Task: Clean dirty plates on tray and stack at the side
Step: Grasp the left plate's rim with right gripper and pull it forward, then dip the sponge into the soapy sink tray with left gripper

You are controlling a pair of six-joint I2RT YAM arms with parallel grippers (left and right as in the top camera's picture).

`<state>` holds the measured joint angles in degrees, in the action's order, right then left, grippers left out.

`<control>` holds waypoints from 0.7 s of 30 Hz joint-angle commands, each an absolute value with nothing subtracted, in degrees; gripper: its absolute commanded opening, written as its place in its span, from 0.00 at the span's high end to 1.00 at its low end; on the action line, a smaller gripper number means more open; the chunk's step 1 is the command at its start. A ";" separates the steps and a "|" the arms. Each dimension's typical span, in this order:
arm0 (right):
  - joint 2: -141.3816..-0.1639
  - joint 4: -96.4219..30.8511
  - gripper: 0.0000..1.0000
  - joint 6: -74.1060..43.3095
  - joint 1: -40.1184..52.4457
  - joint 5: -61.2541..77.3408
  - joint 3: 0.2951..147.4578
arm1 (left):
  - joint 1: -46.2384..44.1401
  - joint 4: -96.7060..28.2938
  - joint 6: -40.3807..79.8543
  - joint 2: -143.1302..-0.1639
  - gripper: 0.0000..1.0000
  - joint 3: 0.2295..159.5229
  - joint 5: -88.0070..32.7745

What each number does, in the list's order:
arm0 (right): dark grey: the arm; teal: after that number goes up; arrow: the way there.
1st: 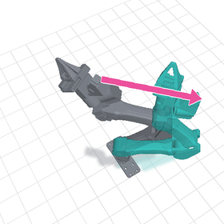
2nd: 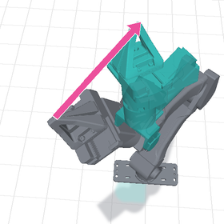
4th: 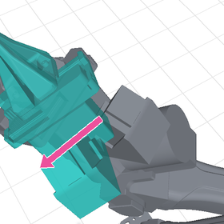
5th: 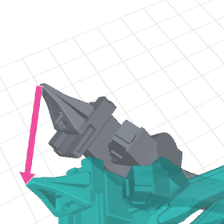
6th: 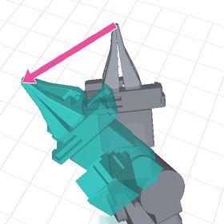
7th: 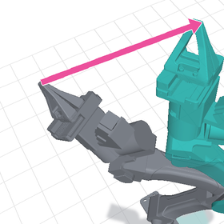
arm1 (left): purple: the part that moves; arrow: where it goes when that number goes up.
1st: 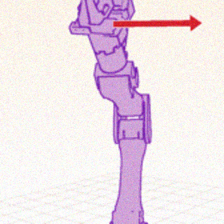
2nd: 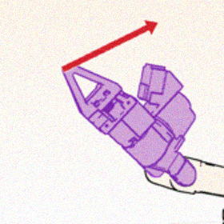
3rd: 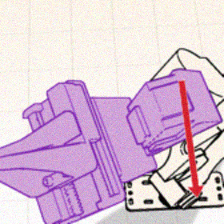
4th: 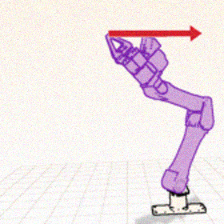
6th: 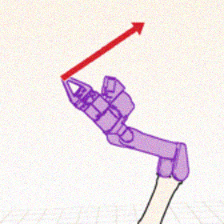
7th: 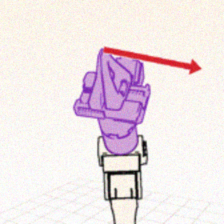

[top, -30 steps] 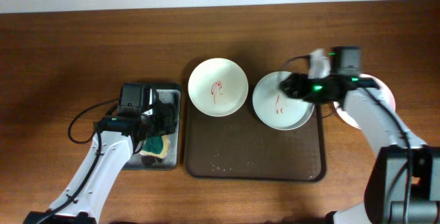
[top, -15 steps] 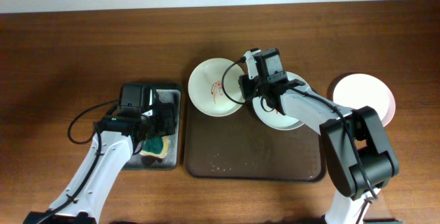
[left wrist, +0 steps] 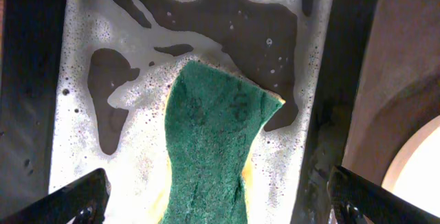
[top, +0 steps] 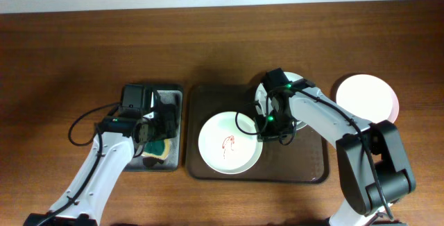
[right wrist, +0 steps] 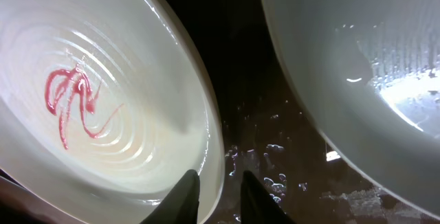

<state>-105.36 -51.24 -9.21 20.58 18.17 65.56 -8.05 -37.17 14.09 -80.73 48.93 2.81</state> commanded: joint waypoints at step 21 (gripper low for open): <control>-104.40 -47.53 0.96 -10.15 21.04 18.87 61.65 | -8.47 -42.50 13.82 -91.59 0.34 51.75 2.13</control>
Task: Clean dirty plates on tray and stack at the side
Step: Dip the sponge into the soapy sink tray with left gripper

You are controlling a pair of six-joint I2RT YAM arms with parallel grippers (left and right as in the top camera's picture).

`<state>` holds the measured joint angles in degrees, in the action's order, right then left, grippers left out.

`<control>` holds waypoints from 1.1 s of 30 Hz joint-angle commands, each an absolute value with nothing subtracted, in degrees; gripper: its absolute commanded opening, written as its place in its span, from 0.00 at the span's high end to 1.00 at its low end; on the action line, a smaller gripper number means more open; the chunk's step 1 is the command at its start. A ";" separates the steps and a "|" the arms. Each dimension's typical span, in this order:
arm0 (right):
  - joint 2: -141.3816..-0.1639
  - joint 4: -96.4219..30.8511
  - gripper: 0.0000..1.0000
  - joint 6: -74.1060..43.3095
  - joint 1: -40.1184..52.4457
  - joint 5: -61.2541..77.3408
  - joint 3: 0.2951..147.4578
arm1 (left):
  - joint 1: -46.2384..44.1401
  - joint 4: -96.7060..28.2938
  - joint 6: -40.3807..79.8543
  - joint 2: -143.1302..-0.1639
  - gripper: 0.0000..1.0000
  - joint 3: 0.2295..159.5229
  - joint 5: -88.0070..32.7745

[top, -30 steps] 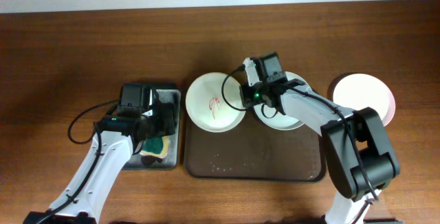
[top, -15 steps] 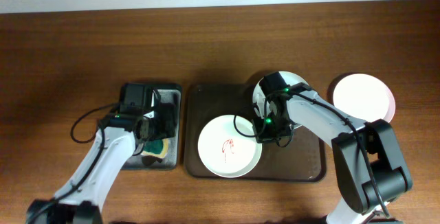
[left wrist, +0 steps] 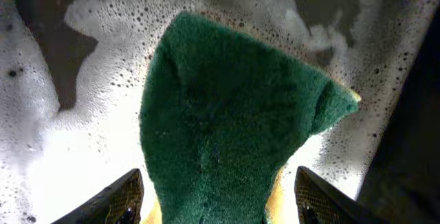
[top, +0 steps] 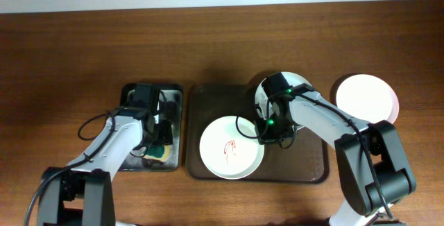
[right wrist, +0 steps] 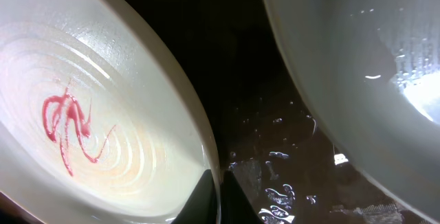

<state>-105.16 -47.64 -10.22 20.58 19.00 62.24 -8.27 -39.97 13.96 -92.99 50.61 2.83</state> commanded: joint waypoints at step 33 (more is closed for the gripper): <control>-104.29 -32.60 0.96 -11.25 19.86 15.38 63.02 | -8.47 -33.08 11.46 -74.54 1.00 57.98 6.46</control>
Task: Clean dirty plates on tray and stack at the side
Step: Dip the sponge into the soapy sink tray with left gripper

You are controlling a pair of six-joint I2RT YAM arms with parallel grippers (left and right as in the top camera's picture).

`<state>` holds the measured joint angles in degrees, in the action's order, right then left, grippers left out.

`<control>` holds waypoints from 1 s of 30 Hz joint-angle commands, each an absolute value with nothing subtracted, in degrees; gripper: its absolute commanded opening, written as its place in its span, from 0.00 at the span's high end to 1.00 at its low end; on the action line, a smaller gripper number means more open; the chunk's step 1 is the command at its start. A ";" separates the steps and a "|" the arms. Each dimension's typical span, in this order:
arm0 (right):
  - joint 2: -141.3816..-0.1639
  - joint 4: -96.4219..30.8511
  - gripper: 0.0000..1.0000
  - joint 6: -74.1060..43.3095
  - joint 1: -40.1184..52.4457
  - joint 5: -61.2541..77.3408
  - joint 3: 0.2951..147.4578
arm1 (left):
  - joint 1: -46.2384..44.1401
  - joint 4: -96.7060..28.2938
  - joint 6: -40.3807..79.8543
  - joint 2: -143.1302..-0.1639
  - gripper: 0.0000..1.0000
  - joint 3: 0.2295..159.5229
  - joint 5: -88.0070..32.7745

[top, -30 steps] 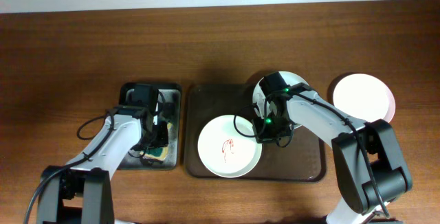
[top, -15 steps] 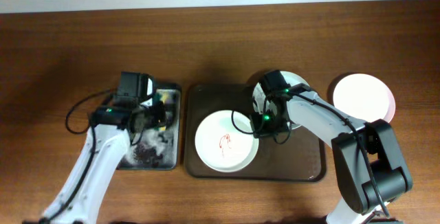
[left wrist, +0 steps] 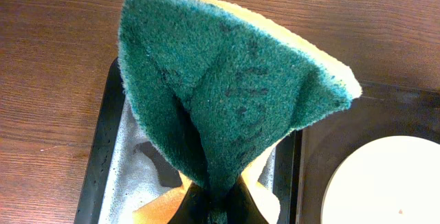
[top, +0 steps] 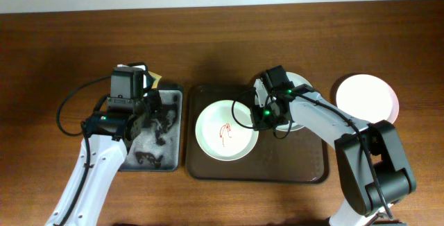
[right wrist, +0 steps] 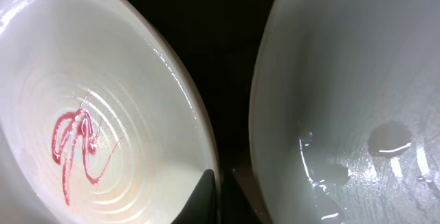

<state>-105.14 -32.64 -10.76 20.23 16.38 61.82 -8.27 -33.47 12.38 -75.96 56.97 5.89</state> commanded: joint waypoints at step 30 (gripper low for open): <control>-104.29 -32.91 0.96 -11.46 19.86 15.73 63.00 | -8.47 -41.63 17.06 -84.49 1.00 54.50 -3.66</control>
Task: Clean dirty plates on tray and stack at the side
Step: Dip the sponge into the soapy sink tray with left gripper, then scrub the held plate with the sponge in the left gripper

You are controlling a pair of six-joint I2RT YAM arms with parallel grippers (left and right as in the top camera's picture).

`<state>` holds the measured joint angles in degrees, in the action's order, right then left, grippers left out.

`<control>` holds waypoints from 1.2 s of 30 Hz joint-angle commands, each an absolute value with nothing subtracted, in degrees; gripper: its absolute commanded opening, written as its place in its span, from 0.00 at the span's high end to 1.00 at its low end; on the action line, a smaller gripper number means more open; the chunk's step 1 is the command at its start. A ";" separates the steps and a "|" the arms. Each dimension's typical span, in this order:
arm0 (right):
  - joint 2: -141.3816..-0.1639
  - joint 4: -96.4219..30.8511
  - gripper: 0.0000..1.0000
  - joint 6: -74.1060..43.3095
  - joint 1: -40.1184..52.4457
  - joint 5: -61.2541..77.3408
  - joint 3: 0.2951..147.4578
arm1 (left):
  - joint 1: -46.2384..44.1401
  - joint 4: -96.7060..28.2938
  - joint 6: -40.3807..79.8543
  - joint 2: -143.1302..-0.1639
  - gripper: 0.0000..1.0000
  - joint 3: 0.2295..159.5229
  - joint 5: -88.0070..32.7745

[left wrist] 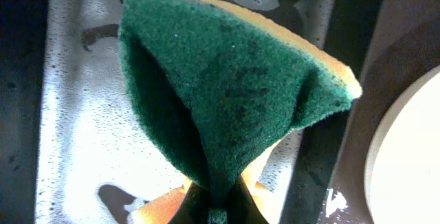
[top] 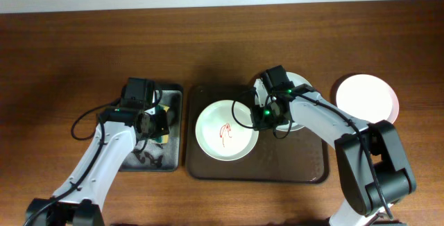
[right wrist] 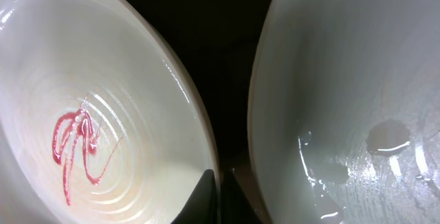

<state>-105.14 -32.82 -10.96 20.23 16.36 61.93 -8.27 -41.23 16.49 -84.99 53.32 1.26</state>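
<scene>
A white plate with a red smear [top: 225,130] [right wrist: 103,135] sits on the brown tray [top: 305,167]. My right gripper [top: 261,118] [right wrist: 220,196] is shut on that plate's right rim. A second white plate [top: 297,91] [right wrist: 344,100], wet, lies on the tray right behind it. My left gripper [top: 154,123] [left wrist: 218,207] is shut on a green and yellow sponge [left wrist: 227,93] [top: 163,125], folded between the fingers above the soapy tray [top: 149,162] [left wrist: 82,135], near its right edge.
A clean white plate [top: 367,96] lies on the wooden table [top: 69,53] to the right of the brown tray. Foam and water cover the small dark tray's floor.
My left gripper with the sponge has moved from above the soapy tray's far edge to lower over the tray's right side. The right gripper and the smeared plate have not moved.
My left gripper was open over the sponge lying in the foam, then open and closer round it, while the right gripper shut on the smeared plate's rim. Then the sponge was held up, the plate shifted towards the tray's far left. Now the sponge hangs nearer the plate.
</scene>
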 commanded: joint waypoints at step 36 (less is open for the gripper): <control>-106.24 -34.30 0.96 -11.44 19.86 15.86 62.78 | -31.22 -37.78 29.80 -102.43 1.00 57.69 -29.50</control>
<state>-105.49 -34.65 -11.31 20.12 16.82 62.02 -31.24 -37.47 30.04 -101.69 58.54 -23.42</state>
